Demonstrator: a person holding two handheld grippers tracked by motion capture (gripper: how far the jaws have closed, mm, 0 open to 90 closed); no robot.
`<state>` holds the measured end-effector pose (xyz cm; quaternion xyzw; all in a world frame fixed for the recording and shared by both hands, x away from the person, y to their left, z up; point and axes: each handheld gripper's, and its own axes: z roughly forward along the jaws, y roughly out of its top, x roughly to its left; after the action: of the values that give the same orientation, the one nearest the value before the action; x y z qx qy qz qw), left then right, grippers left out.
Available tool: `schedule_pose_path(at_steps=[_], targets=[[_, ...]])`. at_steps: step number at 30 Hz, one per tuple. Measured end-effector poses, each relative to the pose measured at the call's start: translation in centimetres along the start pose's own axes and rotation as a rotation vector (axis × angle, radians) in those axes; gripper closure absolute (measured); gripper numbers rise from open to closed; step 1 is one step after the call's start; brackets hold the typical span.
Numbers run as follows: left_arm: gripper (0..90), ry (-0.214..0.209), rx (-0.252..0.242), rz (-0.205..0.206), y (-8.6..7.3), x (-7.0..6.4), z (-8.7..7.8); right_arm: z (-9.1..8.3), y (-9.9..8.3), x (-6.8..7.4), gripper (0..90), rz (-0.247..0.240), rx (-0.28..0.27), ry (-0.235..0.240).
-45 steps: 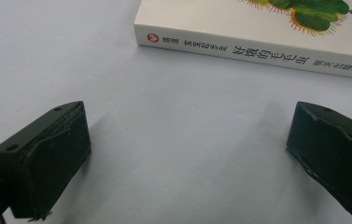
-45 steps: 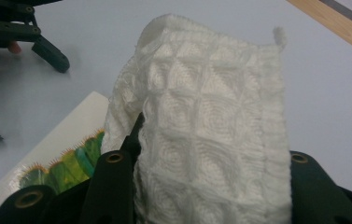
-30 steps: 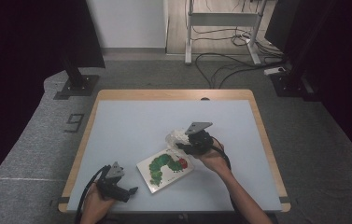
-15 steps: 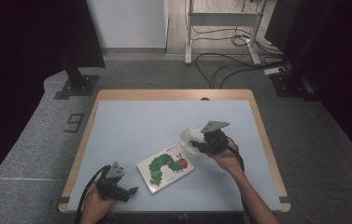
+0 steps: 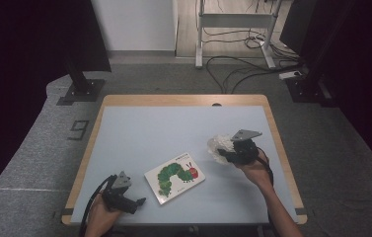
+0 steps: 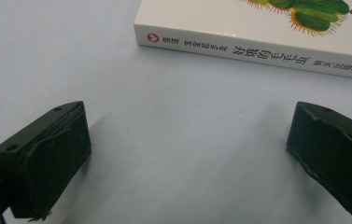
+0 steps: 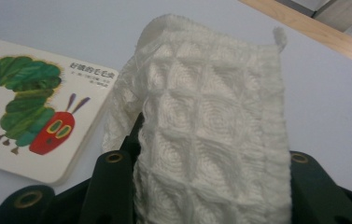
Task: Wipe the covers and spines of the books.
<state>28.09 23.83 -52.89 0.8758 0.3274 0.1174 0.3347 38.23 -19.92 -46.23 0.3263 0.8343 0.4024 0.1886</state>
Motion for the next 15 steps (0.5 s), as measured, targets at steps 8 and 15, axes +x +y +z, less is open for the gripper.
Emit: schedule_pose_path(at_steps=[8,15], targets=[[0.0,0.0,0.0,0.0,0.0,0.0,0.0,-1.0,-1.2,-1.2,54.8,0.027,0.013,-0.04],[0.0,0.0,0.0,0.0,0.0,0.0,0.0,-1.5,-2.3,-2.0,54.4,0.045,0.026,-0.071]])
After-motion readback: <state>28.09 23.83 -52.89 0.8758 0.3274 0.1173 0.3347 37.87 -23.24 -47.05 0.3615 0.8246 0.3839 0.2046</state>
